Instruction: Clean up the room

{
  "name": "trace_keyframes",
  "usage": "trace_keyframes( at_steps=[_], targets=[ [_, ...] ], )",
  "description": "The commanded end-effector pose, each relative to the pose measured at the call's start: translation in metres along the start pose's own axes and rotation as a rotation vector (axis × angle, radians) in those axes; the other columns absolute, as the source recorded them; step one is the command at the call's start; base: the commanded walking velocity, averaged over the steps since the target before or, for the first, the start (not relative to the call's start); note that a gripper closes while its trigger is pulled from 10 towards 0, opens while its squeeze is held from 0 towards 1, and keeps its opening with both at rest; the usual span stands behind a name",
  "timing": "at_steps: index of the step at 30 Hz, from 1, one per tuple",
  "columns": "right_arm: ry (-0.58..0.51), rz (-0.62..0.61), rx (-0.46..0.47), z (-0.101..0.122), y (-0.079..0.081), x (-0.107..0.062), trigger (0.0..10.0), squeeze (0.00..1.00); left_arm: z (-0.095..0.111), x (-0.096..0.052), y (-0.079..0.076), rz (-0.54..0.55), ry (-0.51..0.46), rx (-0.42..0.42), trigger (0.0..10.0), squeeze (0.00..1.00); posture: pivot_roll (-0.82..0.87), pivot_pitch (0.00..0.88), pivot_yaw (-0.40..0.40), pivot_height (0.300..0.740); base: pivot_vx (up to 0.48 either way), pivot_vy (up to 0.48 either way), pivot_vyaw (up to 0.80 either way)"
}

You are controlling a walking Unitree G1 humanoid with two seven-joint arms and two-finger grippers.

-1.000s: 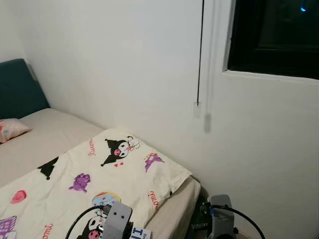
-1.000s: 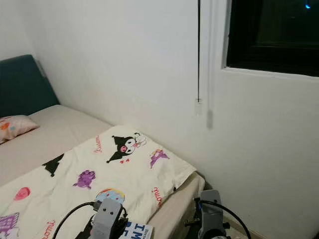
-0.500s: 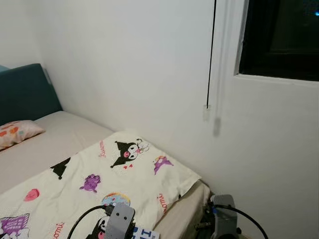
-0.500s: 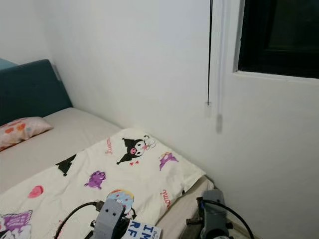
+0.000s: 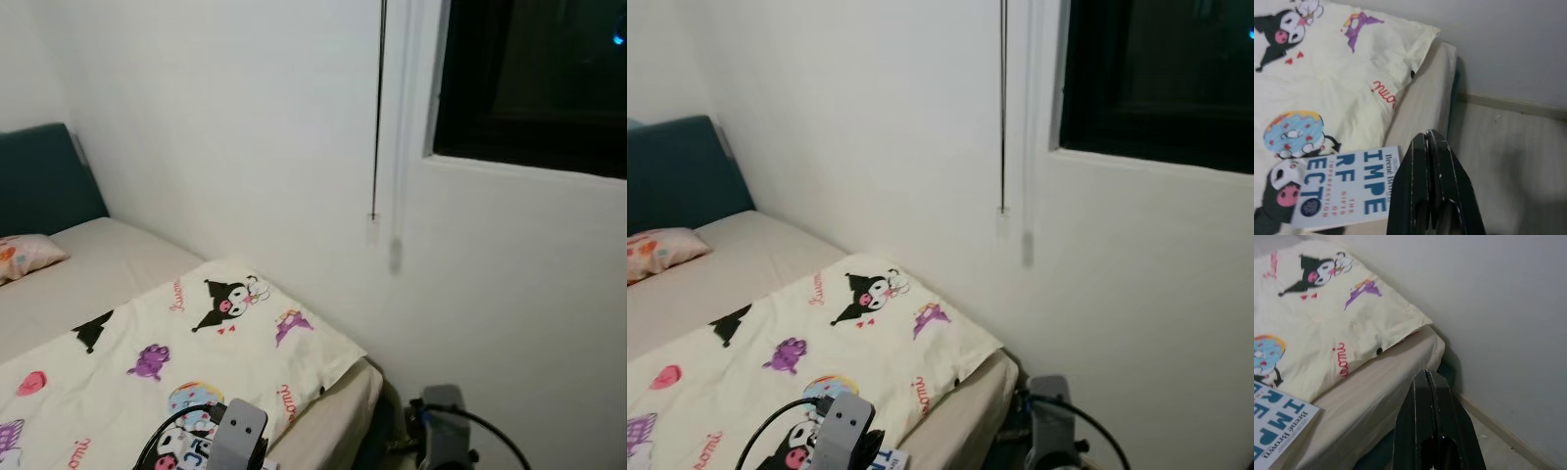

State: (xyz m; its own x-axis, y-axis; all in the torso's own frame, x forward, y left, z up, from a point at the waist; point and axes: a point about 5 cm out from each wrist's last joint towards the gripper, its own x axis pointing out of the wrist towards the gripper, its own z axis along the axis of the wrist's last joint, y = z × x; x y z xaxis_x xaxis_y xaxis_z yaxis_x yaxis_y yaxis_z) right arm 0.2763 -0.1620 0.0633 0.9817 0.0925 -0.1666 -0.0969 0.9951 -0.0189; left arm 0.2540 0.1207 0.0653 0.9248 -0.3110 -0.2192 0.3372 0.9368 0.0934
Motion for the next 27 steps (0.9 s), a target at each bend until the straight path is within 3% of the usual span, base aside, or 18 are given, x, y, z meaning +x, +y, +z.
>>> trace_keyframes(
  at_steps=[1,6,23,27],
  targets=[
    [0.018,0.001,0.01,-0.0047,0.0009,-0.0022,10.0,0.0,-0.0063,-0.0017,-0.0005,0.001,0.038,-0.046,10.0,0.0,-0.1,0.119,0.067,0.74,0.0,0.0,0.0],
    [0.017,0.002,0.011,-0.0045,0.0013,-0.002,10.0,0.0,-0.0045,-0.0016,0.0015,0.01,0.025,-0.051,10.0,0.0,-0.1,0.12,0.067,0.74,0.0,0.384,0.0],
    [0.027,0.01,-0.005,-0.0046,0.0008,-0.0014,10.0,0.0,-0.0036,-0.0011,0.0017,0.011,0.016,-0.019,10.0,0.0,-0.1,0.124,0.068,0.74,0.0,0.0,0.0],
    [0.029,0.021,-0.042,-0.0048,0.0035,-0.0008,10.0,0.0,-0.0041,-0.0003,0.0091,0.093,0.015,-0.003,10.0,0.0,-0.1,0.127,0.066,0.74,0.0,0.0,0.8]
  ],
)
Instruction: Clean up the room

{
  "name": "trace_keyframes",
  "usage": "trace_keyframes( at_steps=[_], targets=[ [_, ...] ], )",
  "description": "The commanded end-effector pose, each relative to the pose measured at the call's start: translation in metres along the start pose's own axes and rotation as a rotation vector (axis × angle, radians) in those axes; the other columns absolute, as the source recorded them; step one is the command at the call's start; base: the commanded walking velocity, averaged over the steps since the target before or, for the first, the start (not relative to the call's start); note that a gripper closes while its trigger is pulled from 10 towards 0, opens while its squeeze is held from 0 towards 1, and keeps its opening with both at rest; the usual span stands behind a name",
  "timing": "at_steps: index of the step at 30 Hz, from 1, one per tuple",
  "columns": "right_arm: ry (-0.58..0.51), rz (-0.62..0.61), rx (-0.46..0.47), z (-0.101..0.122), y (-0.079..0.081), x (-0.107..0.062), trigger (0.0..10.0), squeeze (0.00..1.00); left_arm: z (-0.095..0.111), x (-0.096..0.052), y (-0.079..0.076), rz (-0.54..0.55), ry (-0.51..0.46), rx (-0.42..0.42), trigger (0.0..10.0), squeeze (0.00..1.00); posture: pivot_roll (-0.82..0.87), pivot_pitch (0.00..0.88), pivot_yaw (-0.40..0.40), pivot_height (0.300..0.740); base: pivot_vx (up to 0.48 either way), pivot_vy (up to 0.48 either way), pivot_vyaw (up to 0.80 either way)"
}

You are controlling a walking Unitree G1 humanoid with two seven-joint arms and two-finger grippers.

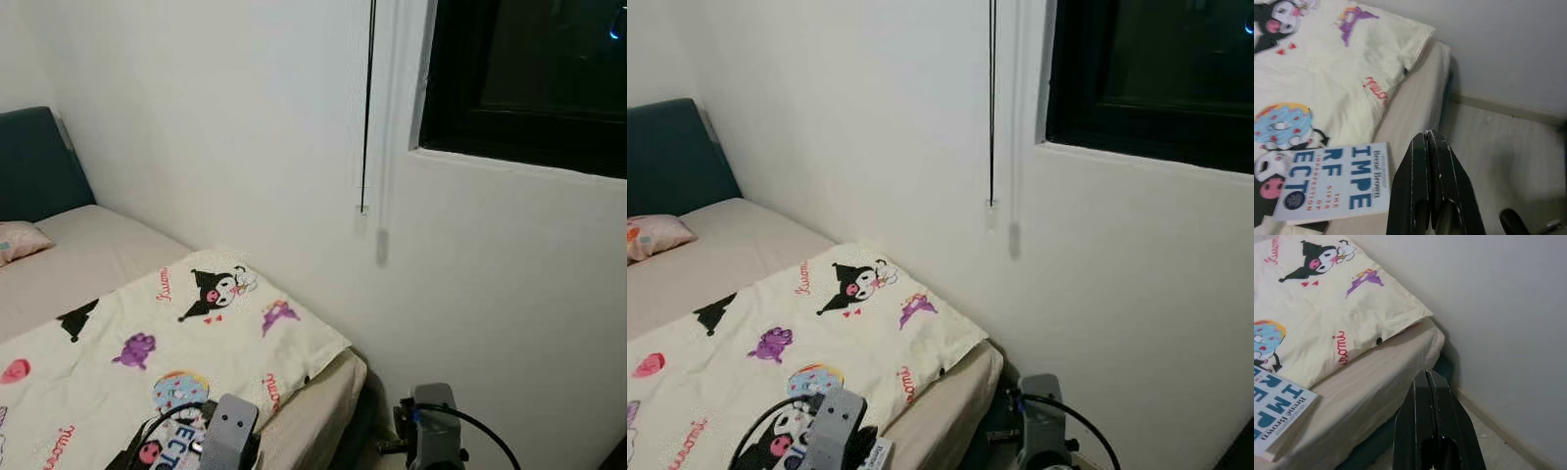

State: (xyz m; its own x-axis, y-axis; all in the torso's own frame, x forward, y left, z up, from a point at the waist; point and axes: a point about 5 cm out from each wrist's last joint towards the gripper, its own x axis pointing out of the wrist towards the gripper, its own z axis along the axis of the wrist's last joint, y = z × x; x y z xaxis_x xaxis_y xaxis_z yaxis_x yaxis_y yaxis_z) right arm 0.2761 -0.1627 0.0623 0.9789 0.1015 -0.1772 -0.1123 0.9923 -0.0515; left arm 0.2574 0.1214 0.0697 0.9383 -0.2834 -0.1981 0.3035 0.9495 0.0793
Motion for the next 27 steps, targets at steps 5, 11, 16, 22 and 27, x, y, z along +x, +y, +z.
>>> trace_keyframes(
  at_steps=[5,11,16,22,27],
  targets=[
    [0.014,0.013,-0.017,-0.002,0.005,0.0,10.0,0.0,-0.017,-0.003,0.021,0.187,0.057,0.018,10.0,0.0,-0.1,0.124,0.064,0.74,0.0,0.0,0.74],
    [0.008,0.044,-0.053,-0.001,0.005,0.001,10.0,0.0,-0.019,-0.006,0.023,0.19,0.064,0.003,10.0,0.0,-0.11,0.115,0.043,0.74,0.0,0.0,0.77],
    [0.007,0.061,-0.068,0.002,0.004,0.003,10.0,0.0,-0.018,-0.006,0.022,0.202,0.058,-0.014,10.0,0.0,-0.11,0.103,0.012,0.74,0.0,0.0,0.8],
    [0.006,0.075,-0.089,0.006,0.0,0.008,10.0,0.0,-0.016,-0.003,0.017,0.203,0.037,-0.018,10.0,0.0,-0.12,0.095,-0.015,0.74,0.0,0.0,0.8],
    [0.003,0.078,-0.09,0.007,0.0,0.009,10.0,0.0,-0.017,-0.003,0.014,0.192,0.043,-0.01,10.0,0.0,-0.11,0.094,-0.008,0.74,0.0,0.0,0.8]
  ],
)
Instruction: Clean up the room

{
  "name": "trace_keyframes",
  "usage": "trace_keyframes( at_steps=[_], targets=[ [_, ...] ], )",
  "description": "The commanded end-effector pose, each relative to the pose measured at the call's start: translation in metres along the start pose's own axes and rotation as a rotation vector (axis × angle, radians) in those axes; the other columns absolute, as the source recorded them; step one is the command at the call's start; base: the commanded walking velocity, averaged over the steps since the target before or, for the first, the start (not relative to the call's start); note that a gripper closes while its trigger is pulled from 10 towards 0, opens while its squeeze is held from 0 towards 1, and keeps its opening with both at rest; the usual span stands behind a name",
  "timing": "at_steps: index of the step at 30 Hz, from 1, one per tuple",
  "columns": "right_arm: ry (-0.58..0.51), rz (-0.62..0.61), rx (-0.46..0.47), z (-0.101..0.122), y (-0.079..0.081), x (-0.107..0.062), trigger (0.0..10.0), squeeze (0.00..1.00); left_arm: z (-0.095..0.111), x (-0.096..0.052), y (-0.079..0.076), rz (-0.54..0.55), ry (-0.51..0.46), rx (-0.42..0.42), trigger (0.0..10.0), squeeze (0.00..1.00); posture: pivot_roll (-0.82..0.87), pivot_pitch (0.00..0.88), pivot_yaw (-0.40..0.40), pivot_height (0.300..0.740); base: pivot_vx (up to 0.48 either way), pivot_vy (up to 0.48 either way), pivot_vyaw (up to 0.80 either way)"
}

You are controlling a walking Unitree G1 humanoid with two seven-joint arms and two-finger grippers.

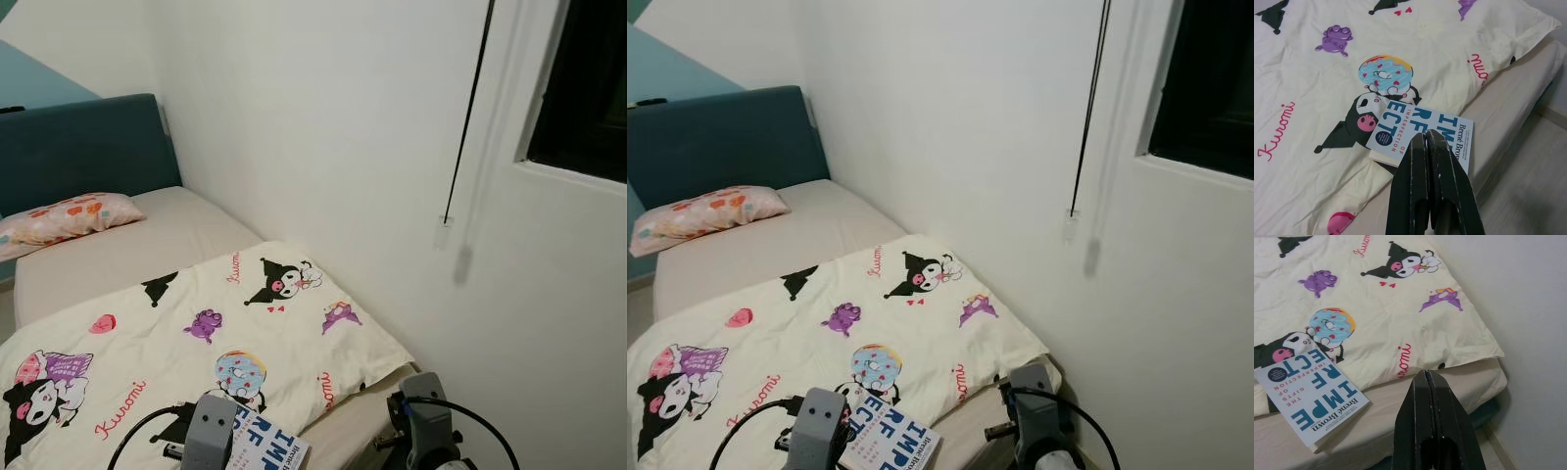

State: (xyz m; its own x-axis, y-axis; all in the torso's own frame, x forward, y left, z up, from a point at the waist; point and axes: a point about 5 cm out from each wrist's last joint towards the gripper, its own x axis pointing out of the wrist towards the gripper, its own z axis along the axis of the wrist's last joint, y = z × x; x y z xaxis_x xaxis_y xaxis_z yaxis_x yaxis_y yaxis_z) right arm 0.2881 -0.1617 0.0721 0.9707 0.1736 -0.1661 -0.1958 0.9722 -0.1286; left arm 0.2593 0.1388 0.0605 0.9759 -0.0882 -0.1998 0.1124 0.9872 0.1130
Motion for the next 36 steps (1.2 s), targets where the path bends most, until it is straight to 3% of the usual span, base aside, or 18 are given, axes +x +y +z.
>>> trace_keyframes(
  at_steps=[1,10,21,23,36],
  targets=[
    [0.02,0.005,0.004,-0.005,0.0013,-0.0016,10.0,0.0,-0.0058,-0.0027,-0.0025,-0.01,0.022,0.001,10.0,0.0,-0.11,0.093,-0.002,0.74,0.0,0.0,0.8],
    [0.012,-0.034,0.052,-0.0071,0.0017,-0.0037,10.0,0.0,-0.0004,-0.0014,-0.0047,-0.04,0.003,0.005,10.0,0.0,-0.11,0.093,0.019,0.74,0.0,0.0,0.34],
    [0.013,-0.04,0.064,-0.009,0.002,-0.0059,10.0,0.0,0.0016,-0.001,-0.0063,-0.04,0.0,0.019,10.0,0.0,-0.11,0.105,0.027,0.74,0.0,-0.449,0.0],
    [0.014,-0.038,0.063,-0.0093,0.0021,-0.006,10.0,0.0,0.0001,-0.0015,-0.0057,-0.027,0.01,-0.011,10.0,0.0,-0.11,0.106,0.026,0.74,0.0,0.0,0.0],
    [0.011,-0.029,0.051,-0.0068,0.0032,-0.0043,10.0,0.0,-0.0006,-0.0022,-0.0044,-0.024,0.004,-0.015,10.0,0.0,-0.11,0.111,0.025,0.74,0.0,0.0,0.0]
  ],
)
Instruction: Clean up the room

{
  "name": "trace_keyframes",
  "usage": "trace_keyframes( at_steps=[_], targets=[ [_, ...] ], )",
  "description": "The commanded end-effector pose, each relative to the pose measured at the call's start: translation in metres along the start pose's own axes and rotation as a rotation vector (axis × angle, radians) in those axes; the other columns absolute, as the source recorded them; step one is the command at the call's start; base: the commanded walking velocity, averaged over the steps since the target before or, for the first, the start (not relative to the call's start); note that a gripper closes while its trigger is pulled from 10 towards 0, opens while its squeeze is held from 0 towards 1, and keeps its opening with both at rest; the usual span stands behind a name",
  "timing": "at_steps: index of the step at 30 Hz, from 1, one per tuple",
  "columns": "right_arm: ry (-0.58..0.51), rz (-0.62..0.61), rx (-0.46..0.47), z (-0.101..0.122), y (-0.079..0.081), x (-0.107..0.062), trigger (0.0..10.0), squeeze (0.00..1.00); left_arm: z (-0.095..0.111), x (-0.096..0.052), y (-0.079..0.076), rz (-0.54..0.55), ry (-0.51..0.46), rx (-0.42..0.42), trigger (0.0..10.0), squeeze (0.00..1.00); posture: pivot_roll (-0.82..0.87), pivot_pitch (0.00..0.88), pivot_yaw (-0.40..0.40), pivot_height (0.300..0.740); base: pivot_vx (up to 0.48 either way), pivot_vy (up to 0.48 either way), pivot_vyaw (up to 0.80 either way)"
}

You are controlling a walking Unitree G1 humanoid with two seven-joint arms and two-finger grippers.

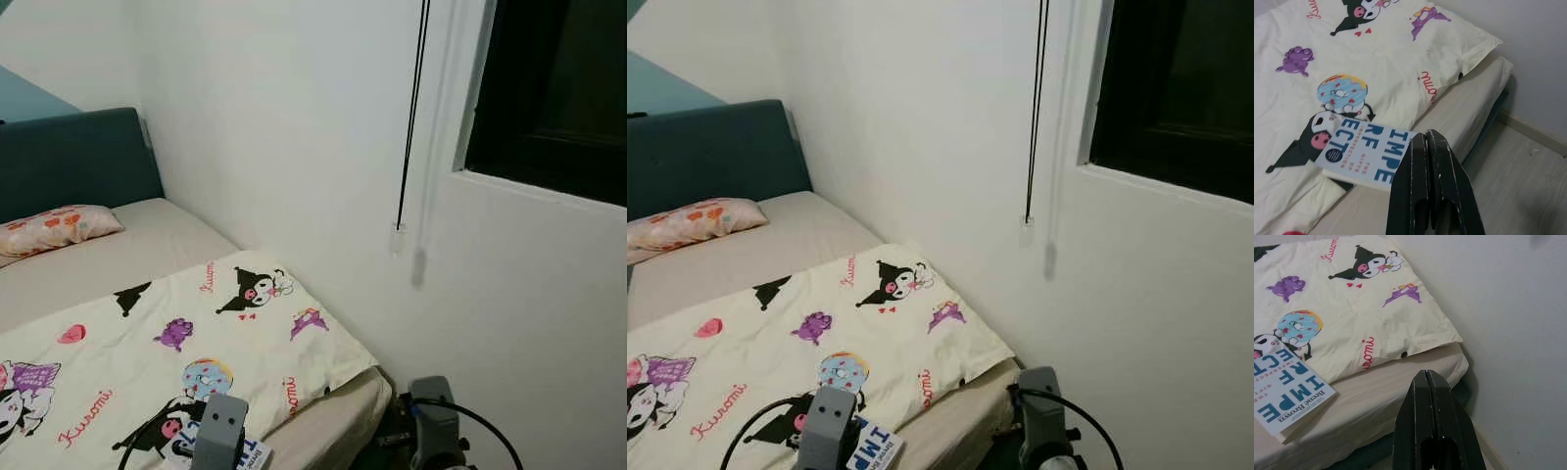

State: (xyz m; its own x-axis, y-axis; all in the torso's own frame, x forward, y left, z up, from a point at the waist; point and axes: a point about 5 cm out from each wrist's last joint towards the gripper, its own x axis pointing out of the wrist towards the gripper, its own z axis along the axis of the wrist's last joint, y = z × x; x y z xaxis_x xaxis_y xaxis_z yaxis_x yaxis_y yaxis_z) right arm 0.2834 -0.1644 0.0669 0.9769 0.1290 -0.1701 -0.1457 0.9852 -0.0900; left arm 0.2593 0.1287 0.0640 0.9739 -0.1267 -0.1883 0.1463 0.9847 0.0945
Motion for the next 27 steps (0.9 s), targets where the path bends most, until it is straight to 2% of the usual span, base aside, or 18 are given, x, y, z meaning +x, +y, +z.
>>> trace_keyframes(
  at_steps=[1,3,6,27],
  targets=[
    [0.002,0.015,0.004,-0.0008,0.0042,-0.0003,10.0,0.0,-0.0052,-0.0027,0.0052,0.013,0.02,-0.004,10.0,0.0,-0.11,0.111,0.025,0.74,0.0,0.0,0.0],
    [0.004,0.023,-0.015,-0.0007,0.0044,-0.0002,10.0,0.0,-0.0053,-0.0029,0.0048,0.008,0.019,-0.008,10.0,0.0,-0.11,0.113,0.026,0.74,0.0,0.0,0.0],
    [0.005,0.036,-0.044,-0.0004,0.0061,-0.0001,10.0,0.0,-0.0051,-0.003,0.0043,0.003,0.017,-0.008,10.0,0.0,-0.11,0.113,0.027,0.74,0.0,0.0,0.8],
    [0.008,0.036,-0.031,-0.002,0.0084,-0.0007,10.0,0.0,-0.0043,-0.0029,0.0036,-0.015,0.02,-0.005,10.0,0.0,-0.1,0.118,0.034,0.74,0.0,0.0,0.8]
  ],
)
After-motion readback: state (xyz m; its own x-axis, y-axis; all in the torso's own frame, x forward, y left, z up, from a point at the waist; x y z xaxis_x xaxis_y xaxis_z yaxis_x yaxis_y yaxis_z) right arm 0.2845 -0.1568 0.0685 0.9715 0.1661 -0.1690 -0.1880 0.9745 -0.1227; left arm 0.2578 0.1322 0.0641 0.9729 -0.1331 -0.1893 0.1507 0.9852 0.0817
